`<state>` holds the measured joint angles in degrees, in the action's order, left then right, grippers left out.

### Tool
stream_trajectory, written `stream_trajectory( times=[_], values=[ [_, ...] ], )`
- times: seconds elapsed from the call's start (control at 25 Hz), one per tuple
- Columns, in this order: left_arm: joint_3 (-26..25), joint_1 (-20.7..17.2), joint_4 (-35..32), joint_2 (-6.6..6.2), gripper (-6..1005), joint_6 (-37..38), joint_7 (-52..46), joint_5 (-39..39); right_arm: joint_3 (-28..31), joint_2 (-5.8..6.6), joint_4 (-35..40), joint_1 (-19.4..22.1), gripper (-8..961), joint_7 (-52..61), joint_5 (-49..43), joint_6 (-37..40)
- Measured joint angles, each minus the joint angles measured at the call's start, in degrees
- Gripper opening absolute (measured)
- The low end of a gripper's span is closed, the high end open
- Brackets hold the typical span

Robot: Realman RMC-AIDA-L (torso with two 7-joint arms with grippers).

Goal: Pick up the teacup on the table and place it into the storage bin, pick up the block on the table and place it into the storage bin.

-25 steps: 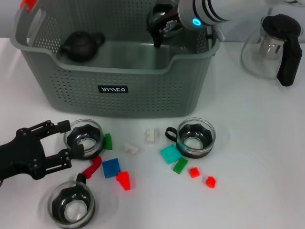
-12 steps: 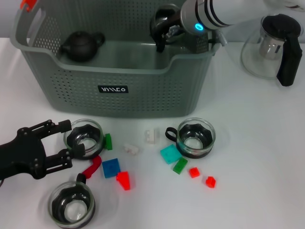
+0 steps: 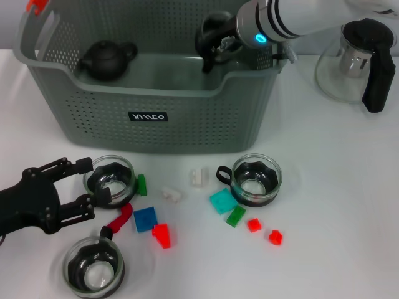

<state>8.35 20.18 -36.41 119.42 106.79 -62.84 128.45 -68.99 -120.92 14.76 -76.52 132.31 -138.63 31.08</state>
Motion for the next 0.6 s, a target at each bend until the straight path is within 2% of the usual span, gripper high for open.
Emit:
stream_trajectory(
  times=[0.24, 0.44, 0.56, 0.6],
  values=[
    [-0.1, 0.2, 0.1, 0.02, 776, -0.1, 0.0, 0.0, 0.3, 0.18, 0.4, 0.1, 108, 0.5, 0.1, 0.1],
    [-0.3, 0.2, 0.1, 0.01, 776, -0.1, 0.0, -0.3, 0.8, 0.51, 4.1, 1.0, 329, 0.7, 1.5, 2.9],
    [-0.4, 0.2, 0.0, -0.13, 776, -0.1, 0.0, -0.4, 0.9, 0.71, 15.0, 5.7, 481, 0.4, 5.0, 10.5],
    [-0.4, 0.2, 0.0, -0.17, 776, -0.1, 0.0, -0.5, 0.9, 0.74, 21.0, 8.3, 532, 0.2, 6.8, 14.1]
  ],
)
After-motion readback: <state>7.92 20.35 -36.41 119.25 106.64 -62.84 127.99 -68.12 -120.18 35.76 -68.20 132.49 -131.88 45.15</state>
